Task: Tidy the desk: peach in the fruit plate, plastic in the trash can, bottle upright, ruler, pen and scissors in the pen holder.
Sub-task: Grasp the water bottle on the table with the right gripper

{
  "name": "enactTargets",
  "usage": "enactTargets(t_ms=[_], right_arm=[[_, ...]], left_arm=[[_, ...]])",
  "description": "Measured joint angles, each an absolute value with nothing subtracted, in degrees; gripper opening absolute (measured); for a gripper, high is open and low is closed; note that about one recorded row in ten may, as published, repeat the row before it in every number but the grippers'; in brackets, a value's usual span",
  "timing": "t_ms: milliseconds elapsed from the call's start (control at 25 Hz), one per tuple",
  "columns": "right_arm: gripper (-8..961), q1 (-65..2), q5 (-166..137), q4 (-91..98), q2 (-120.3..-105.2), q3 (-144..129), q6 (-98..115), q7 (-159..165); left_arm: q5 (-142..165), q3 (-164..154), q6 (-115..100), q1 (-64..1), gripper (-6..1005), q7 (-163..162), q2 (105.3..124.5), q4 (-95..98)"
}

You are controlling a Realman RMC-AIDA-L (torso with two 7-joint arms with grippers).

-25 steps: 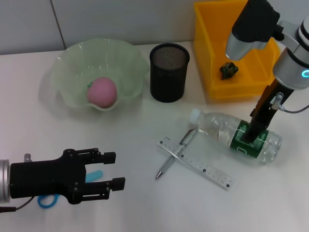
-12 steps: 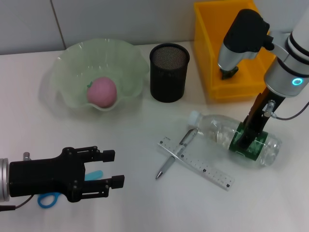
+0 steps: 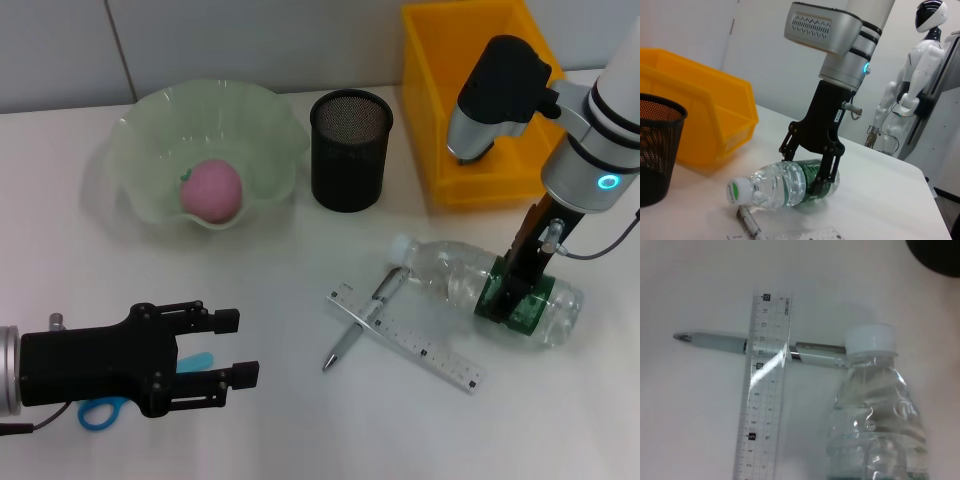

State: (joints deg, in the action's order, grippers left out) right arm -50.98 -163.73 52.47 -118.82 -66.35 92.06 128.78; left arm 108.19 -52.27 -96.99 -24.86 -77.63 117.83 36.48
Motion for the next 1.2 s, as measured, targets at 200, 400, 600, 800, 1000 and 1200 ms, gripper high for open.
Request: enactTargets(t_ms=[200,400,600,800,1000,1200], right_arm=[[783,-51.0,-163.7,51.1,-118.82,-66.4,91.1,128.5],[783,-51.0,-163.7,50.5,-118.84,-66.4,90.7,128.4],[782,-51.0,-163.7,50.1,-118.89,-66.4,90.3,128.3],[782,-51.2,-163.7,49.3,-118.94,-66.4,89.9,128.3],[783,-51.1,-163.7,49.1,-119.01,-66.7,89.9,128.3],[783,-51.0,-163.7,49.0,-119.0,-67.1,89.9,128.3]], left_arm=[[108.2,-52.3,-97.0,-24.9,718,-77.6,117.85,36.5],[108.2,-52.3,-97.1,-24.9,718,-77.6,117.86,36.5],[108.2,-52.3,-97.0,-24.9,718,-77.5,117.86,36.5],[108.2,-52.3,-97.0,-24.9,718,-77.5,117.86,36.5],[108.2,-52.3,-96.9,-24.9,717,-77.4,117.94,36.5],[108.2,-52.3,-96.9,-24.9,717,-77.4,117.95,36.5]])
